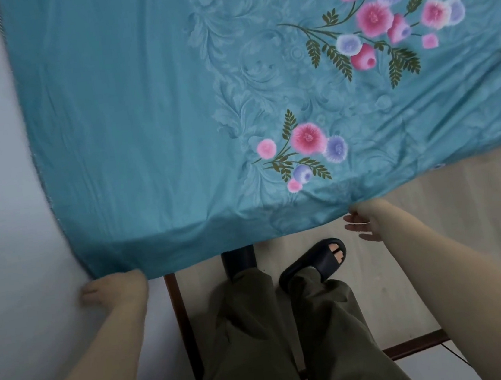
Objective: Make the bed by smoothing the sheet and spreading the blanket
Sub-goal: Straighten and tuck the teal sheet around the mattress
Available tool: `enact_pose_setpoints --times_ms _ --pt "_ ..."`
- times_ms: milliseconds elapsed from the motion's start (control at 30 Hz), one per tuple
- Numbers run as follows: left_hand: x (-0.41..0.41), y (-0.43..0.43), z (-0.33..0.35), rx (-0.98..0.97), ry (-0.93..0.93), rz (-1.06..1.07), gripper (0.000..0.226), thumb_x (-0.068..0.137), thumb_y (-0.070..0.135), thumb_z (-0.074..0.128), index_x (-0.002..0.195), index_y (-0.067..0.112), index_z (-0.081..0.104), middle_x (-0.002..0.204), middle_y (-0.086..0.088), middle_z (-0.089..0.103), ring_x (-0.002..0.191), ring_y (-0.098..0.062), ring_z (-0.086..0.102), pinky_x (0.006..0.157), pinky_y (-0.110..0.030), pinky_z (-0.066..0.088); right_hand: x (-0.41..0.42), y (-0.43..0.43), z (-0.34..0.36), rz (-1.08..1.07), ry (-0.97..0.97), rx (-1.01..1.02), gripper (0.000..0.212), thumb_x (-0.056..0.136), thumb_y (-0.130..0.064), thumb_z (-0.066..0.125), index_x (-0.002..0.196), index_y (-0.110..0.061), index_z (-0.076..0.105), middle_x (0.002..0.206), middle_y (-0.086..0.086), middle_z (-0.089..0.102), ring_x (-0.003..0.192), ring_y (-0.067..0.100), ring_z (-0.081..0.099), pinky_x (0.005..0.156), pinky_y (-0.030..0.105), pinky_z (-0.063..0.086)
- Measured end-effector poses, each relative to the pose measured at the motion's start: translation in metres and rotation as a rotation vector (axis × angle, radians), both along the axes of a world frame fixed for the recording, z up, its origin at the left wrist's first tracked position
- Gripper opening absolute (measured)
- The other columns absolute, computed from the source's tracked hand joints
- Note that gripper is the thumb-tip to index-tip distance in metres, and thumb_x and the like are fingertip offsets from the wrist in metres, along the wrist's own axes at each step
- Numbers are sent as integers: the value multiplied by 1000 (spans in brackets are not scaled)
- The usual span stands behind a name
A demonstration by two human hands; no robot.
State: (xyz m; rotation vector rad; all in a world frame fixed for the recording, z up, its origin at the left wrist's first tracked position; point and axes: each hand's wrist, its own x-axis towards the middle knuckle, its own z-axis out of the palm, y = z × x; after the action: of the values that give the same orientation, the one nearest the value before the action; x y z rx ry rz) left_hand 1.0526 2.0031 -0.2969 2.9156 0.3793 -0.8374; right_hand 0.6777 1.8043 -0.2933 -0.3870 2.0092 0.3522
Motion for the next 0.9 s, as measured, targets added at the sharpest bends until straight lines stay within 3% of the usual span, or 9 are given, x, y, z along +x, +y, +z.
enact_pose_setpoints --times_ms 100,200,300,367,467,567,667,767,900 --pt "-42 -25 17 -197 -202 -261 80 81 -1 54 147 -7 10 154 -26 11 138 -41 22 114 -45 21 8 -14 13 464 -85 119 29 94 -22 48 70 -8 57 47 0 66 55 17 65 54 23 42" --pt "-75 -45 23 -396 -240 -827 69 92 15 54 148 -5 18 154 -29 13 139 -44 21 114 -49 22 19 -29 20 1055 -171 -383 33 89 -29 56 62 -11 62 56 1 65 60 24 65 58 30 50" --pt "-91 -72 19 -382 -110 -1259 65 96 35 49 151 12 24 159 -20 8 143 -40 18 111 -59 24 18 -53 28 1194 -175 -976 21 91 -37 56 101 -22 66 102 0 65 98 25 61 73 34 47" --pt "-96 -90 14 -309 34 -1454 69 94 54 39 153 31 12 162 -3 -4 148 -32 6 109 -65 18 0 -73 18 1262 -69 -1000 49 92 -45 52 137 -29 47 149 3 40 134 30 38 104 47 36" --pt "-109 -99 0 -195 213 -1769 72 84 78 12 146 50 -14 157 14 -25 147 -23 -17 108 -72 14 -50 -79 -3 1143 121 -627 67 91 -65 35 147 -50 2 162 -8 -10 148 35 -8 112 65 5" --pt "-137 -92 -4 -21 285 -1781 87 75 85 20 140 51 -27 151 13 -39 141 -31 -28 103 -78 14 -98 -53 -20 841 128 -412 83 85 -76 31 140 -51 -25 155 -1 -34 145 43 -9 114 62 9" --pt "-172 -85 7 82 307 -1629 106 74 83 38 137 41 -36 146 2 -47 137 -50 -27 97 -76 25 -122 -31 -24 483 -83 -412 90 94 -50 48 151 -24 -17 160 18 5 140 38 30 106 37 31" --pt "-207 -93 18 241 343 -1549 117 78 79 40 135 19 -41 145 -14 -47 139 -55 -13 103 -65 30 -149 -10 -18 486 -155 -300 75 98 -43 46 154 -17 3 155 15 29 138 34 36 107 36 32" --pt "-258 -130 42 323 285 -1552 91 89 67 37 150 3 13 153 -35 -3 132 -37 41 101 -42 42 -195 -9 -9 276 -238 -380 70 97 -33 52 154 -22 12 158 6 24 142 26 30 114 37 27"
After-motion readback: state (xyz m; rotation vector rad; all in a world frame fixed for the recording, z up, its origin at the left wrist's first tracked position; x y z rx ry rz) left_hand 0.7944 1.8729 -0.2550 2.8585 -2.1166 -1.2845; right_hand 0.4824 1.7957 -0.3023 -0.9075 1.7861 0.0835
